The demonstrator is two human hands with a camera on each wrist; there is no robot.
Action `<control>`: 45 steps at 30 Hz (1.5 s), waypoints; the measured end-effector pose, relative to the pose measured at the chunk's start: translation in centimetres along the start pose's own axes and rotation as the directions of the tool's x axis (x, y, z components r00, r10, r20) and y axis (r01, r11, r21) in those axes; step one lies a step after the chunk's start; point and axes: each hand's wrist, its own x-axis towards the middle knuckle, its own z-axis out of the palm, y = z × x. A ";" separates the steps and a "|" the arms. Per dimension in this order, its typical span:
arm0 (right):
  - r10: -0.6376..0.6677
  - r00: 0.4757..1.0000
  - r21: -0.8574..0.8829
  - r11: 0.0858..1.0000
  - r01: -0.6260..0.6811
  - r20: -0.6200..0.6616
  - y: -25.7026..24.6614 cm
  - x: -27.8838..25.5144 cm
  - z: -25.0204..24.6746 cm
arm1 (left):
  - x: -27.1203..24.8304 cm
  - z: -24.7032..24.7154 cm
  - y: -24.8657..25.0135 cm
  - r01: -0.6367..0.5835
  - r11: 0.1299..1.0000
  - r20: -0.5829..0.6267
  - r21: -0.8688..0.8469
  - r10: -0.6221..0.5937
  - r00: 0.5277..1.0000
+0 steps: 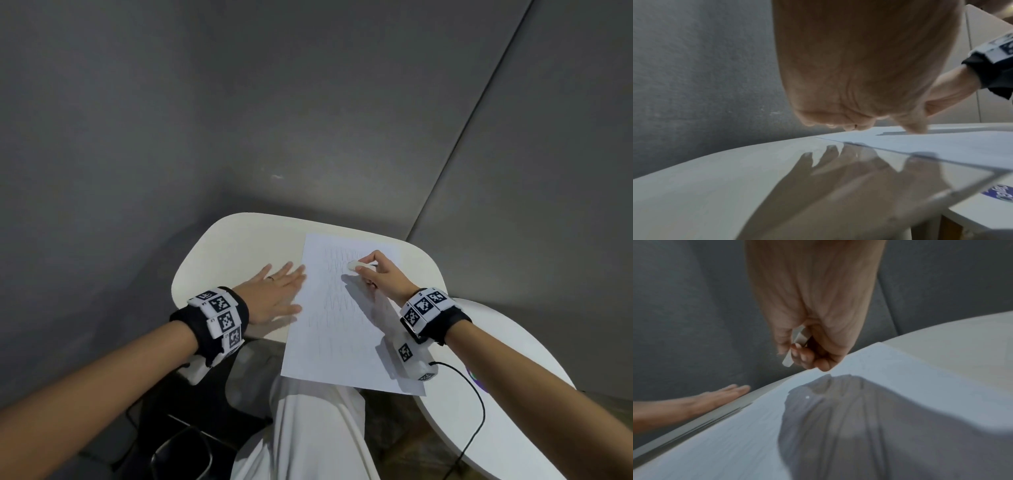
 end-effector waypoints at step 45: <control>-0.048 0.934 -0.422 0.883 0.204 0.353 -2.6 0.2 6.3 | 4.6 0.1 -1.6 -0.164 0.973 0.049 -0.161 0.174 0.984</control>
